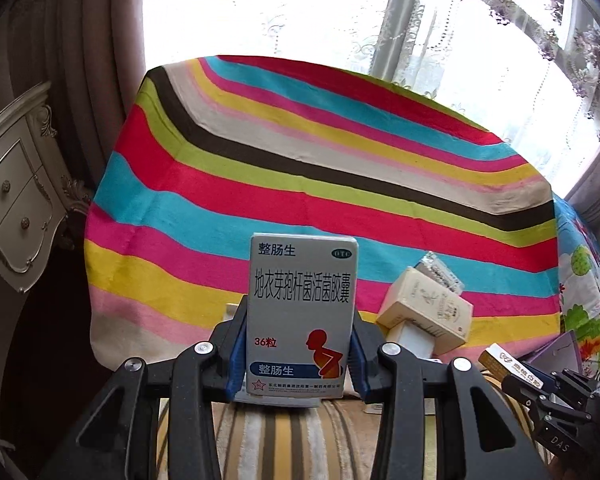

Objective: Organize rigid objects
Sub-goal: 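Grasp the white DING ZHI DENTAL box with the right gripper while the left grasps a white medicine box, then carry both held boxes over the purple-rimmed box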

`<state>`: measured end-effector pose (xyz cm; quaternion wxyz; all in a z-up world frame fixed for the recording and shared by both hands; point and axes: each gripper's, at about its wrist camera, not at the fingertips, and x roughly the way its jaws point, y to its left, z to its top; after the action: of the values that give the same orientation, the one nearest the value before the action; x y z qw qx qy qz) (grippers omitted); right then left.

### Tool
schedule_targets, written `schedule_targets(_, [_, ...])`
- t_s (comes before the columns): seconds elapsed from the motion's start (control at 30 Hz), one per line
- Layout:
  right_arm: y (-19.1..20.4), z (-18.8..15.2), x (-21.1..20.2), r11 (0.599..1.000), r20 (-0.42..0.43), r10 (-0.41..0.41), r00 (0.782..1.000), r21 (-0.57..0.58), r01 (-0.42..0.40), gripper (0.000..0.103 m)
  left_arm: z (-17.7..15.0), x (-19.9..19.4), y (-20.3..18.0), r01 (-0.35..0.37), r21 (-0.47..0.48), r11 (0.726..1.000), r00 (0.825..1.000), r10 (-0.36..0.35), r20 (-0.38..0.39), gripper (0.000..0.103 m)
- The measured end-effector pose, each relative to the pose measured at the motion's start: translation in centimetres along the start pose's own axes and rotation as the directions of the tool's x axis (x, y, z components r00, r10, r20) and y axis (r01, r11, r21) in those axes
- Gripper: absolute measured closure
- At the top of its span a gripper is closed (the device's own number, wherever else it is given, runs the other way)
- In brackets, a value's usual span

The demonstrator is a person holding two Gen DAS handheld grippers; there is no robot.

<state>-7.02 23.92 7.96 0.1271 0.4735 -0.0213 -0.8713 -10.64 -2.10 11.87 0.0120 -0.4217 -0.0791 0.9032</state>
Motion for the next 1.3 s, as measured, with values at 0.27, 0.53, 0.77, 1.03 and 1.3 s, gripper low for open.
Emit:
schedule_targets(0.27, [-3.4,-1.8,-4.5,0.995,0.073,0.015,0.997,0.093,-0.022,0.068,-0.5,-2.6,-6.5,0.134,0.102,0.986,0.991,-0.135,0.007,0.061])
schedule_targets(0.53, [-10.6,-6.6,-9.9,0.968,0.090,-0.082,0.992,0.246,0.058,0.068,-2.8,-2.7,-14.7,0.294,0.225,0.929,0.956,-0.281,-0.088,0.061])
schedule_targets(0.77, [-19.1,-11.5,-13.4,0.890,0.058,-0.231,0.971,0.415,0.187,0.068,-6.4,-3.1,-22.8,0.447,0.334,0.830,0.893,-0.391,-0.223,0.061])
schedule_targets(1.03, [-25.3,-15.2,-16.5,0.806,0.043,-0.324,0.945,0.536,0.252,0.068,-11.9,-1.9,-34.5,0.661,0.438,0.609,0.743,-0.453,-0.492,0.061])
schedule_targets(1.3, [-28.3,-17.1,-19.3,0.749,0.066,-0.380,0.923,0.607,0.265,0.068,-18.2,1.7,-43.8,0.799,0.430,0.421,0.576,-0.329,-0.748,0.061])
